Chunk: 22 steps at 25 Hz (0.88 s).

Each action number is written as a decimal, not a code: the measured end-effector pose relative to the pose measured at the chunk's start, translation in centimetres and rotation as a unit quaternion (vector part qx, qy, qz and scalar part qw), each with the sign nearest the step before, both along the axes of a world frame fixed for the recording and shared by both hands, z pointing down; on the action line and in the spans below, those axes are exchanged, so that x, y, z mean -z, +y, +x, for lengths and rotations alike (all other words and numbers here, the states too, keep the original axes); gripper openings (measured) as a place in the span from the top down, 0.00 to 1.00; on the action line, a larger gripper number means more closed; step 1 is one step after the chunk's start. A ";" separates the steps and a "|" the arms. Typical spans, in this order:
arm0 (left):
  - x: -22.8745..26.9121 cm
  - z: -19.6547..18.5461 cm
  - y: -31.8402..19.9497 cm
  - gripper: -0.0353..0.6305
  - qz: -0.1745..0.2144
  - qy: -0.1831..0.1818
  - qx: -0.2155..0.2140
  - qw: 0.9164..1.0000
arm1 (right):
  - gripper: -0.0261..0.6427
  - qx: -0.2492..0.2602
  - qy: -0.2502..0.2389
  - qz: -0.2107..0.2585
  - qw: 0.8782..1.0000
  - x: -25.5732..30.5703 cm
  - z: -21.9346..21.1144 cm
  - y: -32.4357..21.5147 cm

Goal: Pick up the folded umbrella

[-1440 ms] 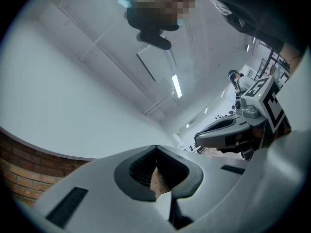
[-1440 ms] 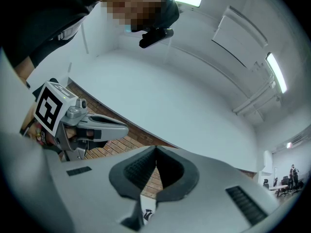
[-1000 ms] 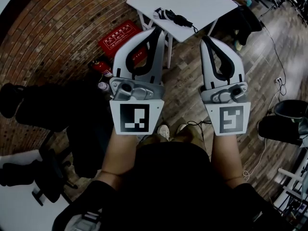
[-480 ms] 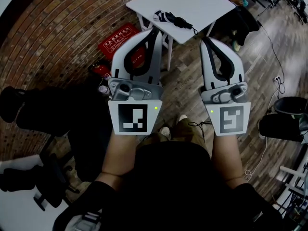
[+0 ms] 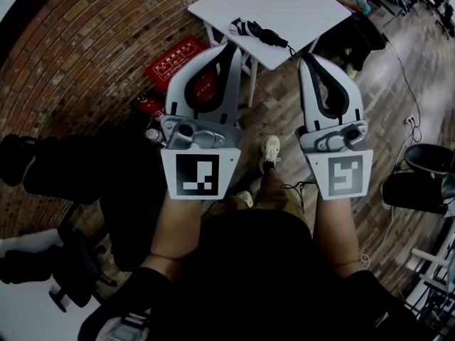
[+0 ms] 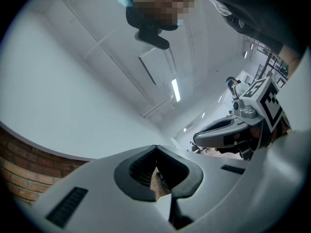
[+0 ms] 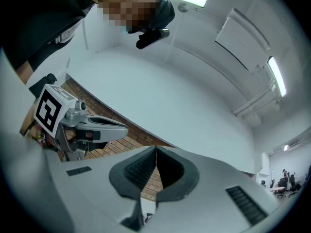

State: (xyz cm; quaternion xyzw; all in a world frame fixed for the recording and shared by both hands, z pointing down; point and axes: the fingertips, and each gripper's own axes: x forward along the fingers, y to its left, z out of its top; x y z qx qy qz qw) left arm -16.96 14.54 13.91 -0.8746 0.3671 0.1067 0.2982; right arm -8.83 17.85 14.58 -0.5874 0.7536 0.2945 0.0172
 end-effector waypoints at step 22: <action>-0.7 7.2 -10.6 0.93 0.006 -0.022 0.021 1.000 | 0.92 0.020 -0.025 0.012 0.999 -0.6 7.9 -10.6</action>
